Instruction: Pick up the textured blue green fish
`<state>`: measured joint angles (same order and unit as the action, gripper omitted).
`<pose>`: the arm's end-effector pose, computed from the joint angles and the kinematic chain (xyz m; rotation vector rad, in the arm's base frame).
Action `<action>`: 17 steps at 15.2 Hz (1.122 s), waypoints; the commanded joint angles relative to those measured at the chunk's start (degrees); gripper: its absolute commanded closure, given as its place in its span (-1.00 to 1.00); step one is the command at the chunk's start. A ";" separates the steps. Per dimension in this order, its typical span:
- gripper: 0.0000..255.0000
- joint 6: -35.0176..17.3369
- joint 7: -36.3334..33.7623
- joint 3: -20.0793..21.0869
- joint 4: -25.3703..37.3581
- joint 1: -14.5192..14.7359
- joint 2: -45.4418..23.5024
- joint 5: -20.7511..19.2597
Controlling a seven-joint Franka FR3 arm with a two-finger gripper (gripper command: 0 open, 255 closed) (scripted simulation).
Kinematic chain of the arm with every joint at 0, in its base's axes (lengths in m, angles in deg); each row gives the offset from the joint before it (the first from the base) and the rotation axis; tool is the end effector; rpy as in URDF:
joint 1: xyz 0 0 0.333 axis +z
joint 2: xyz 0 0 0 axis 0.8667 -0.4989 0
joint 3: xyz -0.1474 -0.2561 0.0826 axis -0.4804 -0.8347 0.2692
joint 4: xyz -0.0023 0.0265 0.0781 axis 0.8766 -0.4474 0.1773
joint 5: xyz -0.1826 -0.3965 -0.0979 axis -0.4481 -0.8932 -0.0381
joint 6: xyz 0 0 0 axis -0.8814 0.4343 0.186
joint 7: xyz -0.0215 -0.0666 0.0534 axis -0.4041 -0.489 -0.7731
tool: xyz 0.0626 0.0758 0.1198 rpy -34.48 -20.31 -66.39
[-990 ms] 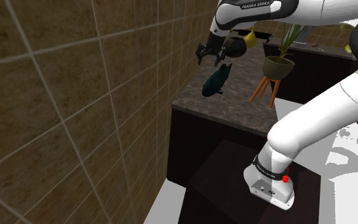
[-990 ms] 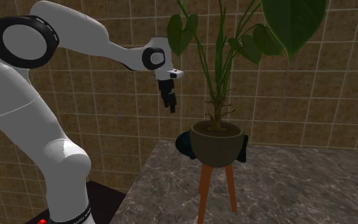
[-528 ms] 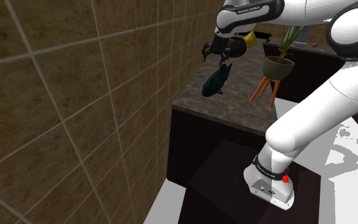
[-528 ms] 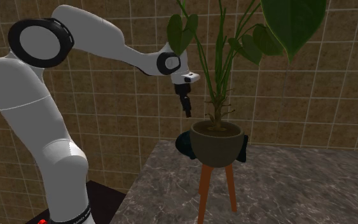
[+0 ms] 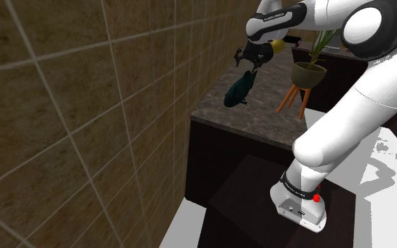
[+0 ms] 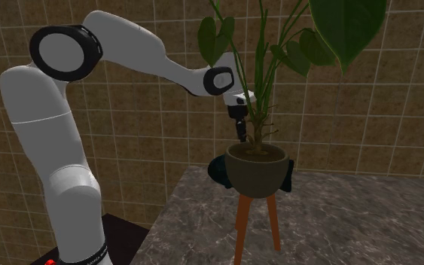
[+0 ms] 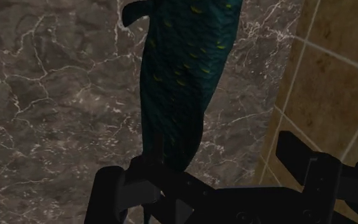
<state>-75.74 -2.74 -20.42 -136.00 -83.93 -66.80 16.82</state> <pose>0.5020 -0.3428 0.4448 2.4654 -1.8684 0.4107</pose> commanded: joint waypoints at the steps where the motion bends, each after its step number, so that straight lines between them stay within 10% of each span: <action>1: -1.00 -1.06 -2.24 -1.11 1.28 -1.31 -1.78 -0.25; 12: -1.00 -7.40 -3.57 -1.86 -2.61 -2.09 -3.99 -0.32; 13: 1.00 -7.34 -3.58 -1.85 -2.54 -2.08 -3.99 -0.32; 17: 1.00 -7.35 -3.63 -1.84 -2.62 -2.07 -3.93 -0.35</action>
<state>-83.10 -6.37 -22.27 -138.58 -86.01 -70.68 16.47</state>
